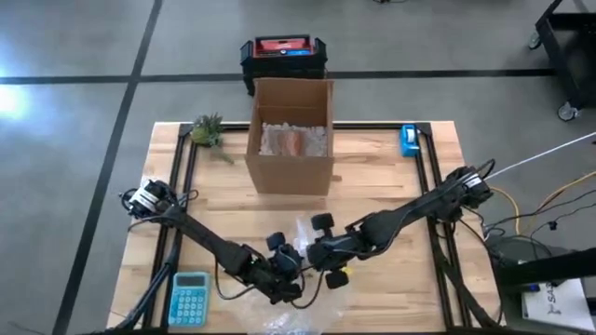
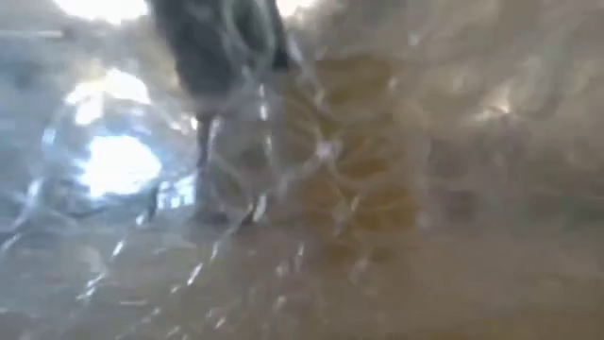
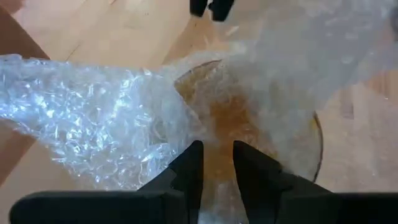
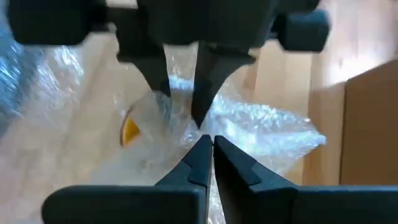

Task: Wrap mug
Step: Wrap the yellow mug with bubble wrap

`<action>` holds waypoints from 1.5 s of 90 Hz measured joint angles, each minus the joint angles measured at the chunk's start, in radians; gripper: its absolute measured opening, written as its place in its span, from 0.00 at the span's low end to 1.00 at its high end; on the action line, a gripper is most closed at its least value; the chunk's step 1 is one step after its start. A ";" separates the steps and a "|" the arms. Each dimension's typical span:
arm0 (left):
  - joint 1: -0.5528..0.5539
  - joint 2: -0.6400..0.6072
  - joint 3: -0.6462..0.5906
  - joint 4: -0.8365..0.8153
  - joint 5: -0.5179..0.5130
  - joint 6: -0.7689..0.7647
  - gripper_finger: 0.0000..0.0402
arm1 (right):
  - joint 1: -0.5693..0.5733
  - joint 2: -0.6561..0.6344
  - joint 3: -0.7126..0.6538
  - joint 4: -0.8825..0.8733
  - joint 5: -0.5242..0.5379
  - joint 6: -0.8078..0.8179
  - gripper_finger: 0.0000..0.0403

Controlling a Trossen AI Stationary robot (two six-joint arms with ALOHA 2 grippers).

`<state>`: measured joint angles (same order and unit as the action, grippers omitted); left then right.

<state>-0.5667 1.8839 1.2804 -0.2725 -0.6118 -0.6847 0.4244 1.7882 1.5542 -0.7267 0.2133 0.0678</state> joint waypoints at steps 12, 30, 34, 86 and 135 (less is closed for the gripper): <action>0.000 0.002 -0.002 0.000 0.006 -0.001 0.19 | -0.006 0.000 -0.011 -0.034 0.049 -0.003 0.02; 0.000 0.002 -0.003 0.002 0.010 -0.002 0.19 | -0.013 0.000 -0.035 -0.086 0.094 0.026 0.04; 0.000 0.002 0.000 0.003 0.009 -0.002 0.19 | -0.005 0.000 -0.035 -0.084 0.093 0.027 0.04; 0.001 0.000 0.062 0.029 0.002 0.046 0.19 | 0.067 0.084 -0.091 0.036 -0.032 0.026 0.05; -0.060 -0.005 0.395 -0.629 -0.066 -0.092 0.19 | 0.042 0.125 -0.099 0.070 -0.030 0.043 0.05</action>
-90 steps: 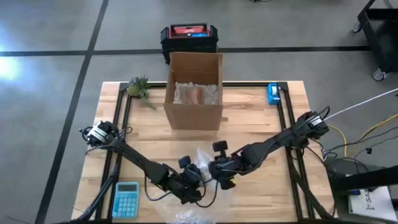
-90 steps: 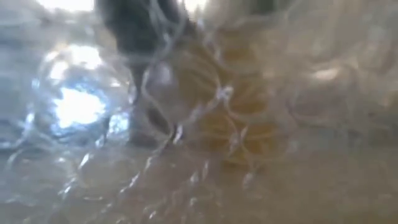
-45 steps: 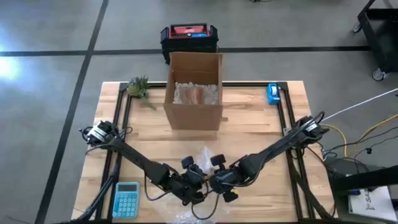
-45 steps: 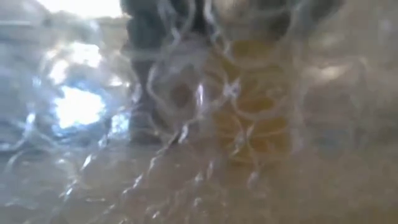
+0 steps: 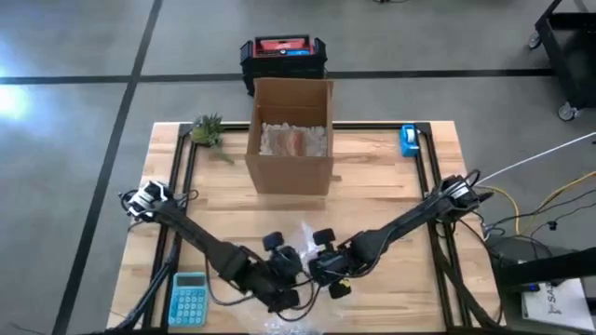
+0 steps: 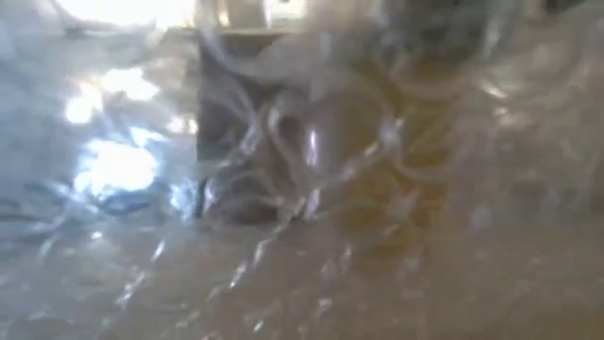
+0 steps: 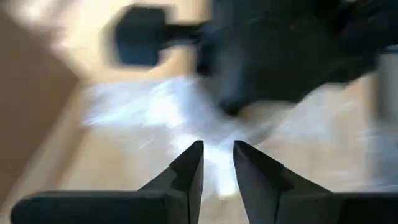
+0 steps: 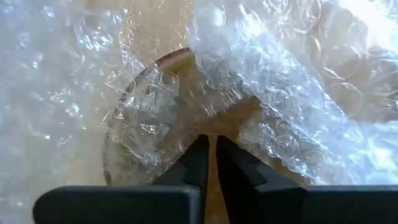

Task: Wrap mug
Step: Wrap the yellow mug with bubble wrap

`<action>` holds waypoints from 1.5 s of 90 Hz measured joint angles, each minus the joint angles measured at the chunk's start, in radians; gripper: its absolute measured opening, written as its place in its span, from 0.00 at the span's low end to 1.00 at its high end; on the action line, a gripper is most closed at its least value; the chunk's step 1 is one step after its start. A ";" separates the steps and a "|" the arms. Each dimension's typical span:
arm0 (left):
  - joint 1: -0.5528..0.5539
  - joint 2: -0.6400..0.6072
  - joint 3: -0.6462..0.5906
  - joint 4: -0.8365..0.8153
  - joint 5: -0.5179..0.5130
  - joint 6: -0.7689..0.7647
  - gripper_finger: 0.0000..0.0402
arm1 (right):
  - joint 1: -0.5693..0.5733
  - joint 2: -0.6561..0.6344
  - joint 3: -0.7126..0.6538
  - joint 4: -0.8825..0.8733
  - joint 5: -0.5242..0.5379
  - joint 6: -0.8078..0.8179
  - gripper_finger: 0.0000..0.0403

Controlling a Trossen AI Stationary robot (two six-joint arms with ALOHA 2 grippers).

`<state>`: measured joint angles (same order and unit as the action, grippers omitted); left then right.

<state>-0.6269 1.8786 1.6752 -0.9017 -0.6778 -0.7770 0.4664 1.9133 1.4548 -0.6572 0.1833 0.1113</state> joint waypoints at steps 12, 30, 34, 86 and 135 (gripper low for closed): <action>-0.039 0.000 -0.041 -0.214 -0.222 -0.238 0.19 | 0.000 0.000 0.000 0.005 -0.001 -0.016 0.05; -0.016 0.005 -0.234 0.011 -0.240 -0.237 0.19 | 0.000 0.000 0.000 0.008 -0.003 -0.020 0.05; -0.006 0.005 -0.264 0.148 -0.239 -0.148 0.19 | 0.000 0.000 0.000 0.013 -0.003 -0.020 0.05; 0.046 0.023 -0.388 0.749 0.026 0.241 0.19 | 0.000 -0.006 0.007 0.008 -0.005 -0.031 0.05; 0.053 0.021 -0.393 0.764 0.041 0.222 0.19 | -0.034 -0.049 0.125 -0.143 0.198 -0.079 0.05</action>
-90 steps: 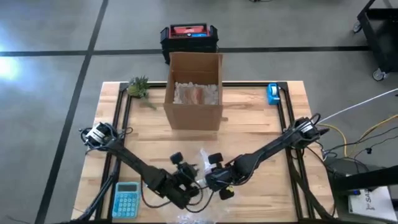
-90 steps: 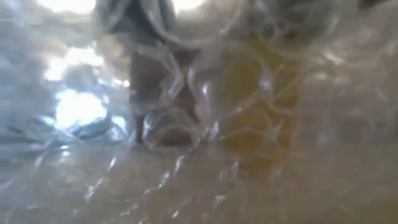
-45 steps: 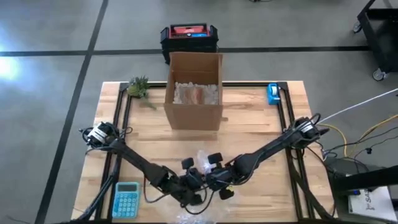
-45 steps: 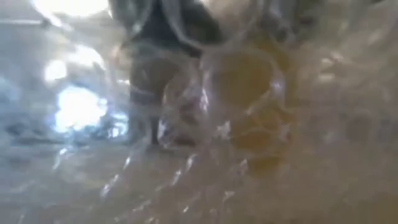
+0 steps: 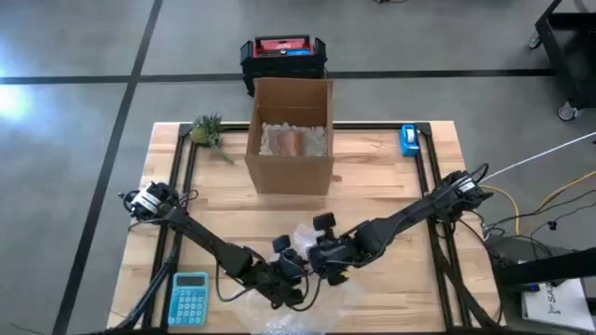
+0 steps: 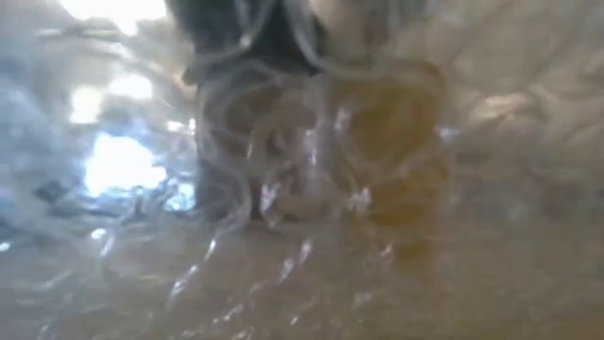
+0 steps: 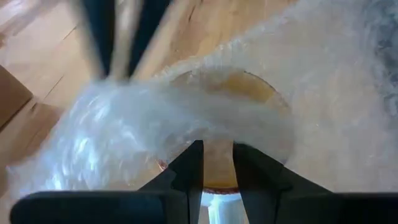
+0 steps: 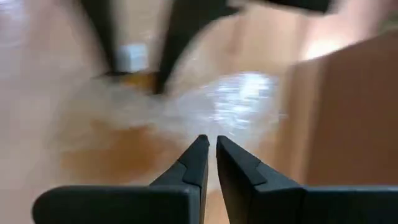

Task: Wrap mug
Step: Wrap the yellow mug with bubble wrap

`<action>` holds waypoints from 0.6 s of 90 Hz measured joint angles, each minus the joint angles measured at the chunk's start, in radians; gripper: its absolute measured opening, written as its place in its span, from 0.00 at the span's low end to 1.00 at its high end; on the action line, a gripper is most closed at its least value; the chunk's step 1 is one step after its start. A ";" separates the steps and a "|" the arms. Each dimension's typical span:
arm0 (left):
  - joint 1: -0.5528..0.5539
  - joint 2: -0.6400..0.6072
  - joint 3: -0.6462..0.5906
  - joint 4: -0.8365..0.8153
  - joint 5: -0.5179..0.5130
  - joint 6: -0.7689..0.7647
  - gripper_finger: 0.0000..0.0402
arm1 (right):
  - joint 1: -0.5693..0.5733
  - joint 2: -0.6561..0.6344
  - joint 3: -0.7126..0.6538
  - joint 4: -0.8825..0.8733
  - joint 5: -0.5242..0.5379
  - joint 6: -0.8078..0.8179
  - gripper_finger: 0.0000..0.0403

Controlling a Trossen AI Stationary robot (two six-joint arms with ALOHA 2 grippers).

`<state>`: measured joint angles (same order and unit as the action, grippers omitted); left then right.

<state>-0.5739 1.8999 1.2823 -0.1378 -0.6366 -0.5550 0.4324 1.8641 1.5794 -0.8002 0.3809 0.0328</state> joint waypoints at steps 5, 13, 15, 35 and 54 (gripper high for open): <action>0.000 0.000 0.000 0.000 0.001 0.003 0.19 | -0.002 0.011 -0.008 0.029 -0.041 -0.001 0.05; 0.000 0.000 0.000 0.001 0.003 0.004 0.19 | 0.019 0.015 -0.008 0.066 -0.123 -0.004 0.05; 0.000 0.000 0.000 0.001 0.003 0.004 0.19 | 0.027 0.015 -0.008 0.070 -0.135 -0.004 0.05; 0.000 0.000 0.000 0.005 0.003 0.003 0.19 | 0.066 0.066 -0.045 0.094 -0.166 0.001 0.05; 0.000 -0.014 0.000 0.022 0.010 0.004 0.19 | 0.050 0.122 -0.063 0.087 -0.164 0.042 0.05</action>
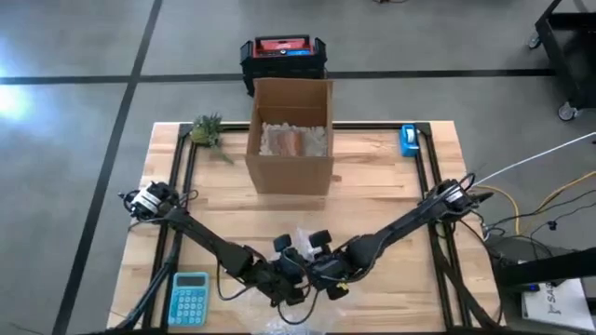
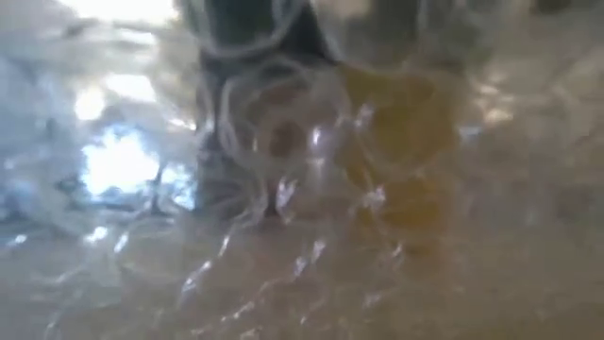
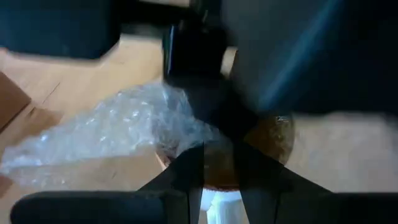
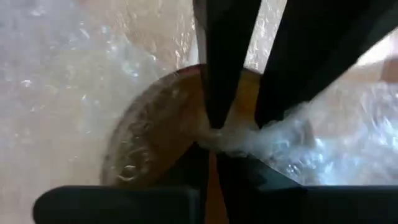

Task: Wrap mug
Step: Wrap the yellow mug with bubble wrap

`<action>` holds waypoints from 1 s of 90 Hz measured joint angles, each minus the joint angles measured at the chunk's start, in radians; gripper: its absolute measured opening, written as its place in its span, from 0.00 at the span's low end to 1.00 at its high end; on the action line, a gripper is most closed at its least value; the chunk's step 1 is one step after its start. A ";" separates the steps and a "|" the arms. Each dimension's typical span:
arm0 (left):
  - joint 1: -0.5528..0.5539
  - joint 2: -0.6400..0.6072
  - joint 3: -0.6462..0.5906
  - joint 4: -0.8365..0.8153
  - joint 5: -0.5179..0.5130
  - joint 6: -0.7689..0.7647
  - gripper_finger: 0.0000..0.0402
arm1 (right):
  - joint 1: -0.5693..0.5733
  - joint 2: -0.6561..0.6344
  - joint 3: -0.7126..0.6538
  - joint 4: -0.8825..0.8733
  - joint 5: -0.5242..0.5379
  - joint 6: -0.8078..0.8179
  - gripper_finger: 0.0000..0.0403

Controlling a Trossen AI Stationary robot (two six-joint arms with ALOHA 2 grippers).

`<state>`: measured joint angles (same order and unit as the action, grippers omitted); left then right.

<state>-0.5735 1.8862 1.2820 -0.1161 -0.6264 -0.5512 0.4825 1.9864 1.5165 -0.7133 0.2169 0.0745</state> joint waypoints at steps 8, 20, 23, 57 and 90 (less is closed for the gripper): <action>-0.002 -0.023 0.000 0.003 0.007 0.005 0.19 | -0.001 0.002 -0.004 -0.002 -0.013 0.002 0.05; -0.002 -0.048 0.016 -0.005 0.005 0.011 0.19 | -0.001 -0.009 -0.006 0.006 -0.015 0.001 0.05; -0.002 -0.052 0.019 -0.005 0.002 0.013 0.19 | -0.001 -0.013 -0.006 0.007 -0.014 -0.002 0.05; 0.025 0.029 0.011 0.007 -0.042 -0.011 0.19 | -0.001 -0.027 0.013 -0.012 -0.012 -0.011 0.05; 0.024 0.043 0.014 0.014 -0.005 -0.008 0.19 | -0.002 -0.142 0.092 -0.200 0.213 -0.049 0.05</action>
<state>-0.5495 1.9289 1.2957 -0.1019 -0.6316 -0.5591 0.4802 1.8446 1.6090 -0.9131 0.4298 0.0253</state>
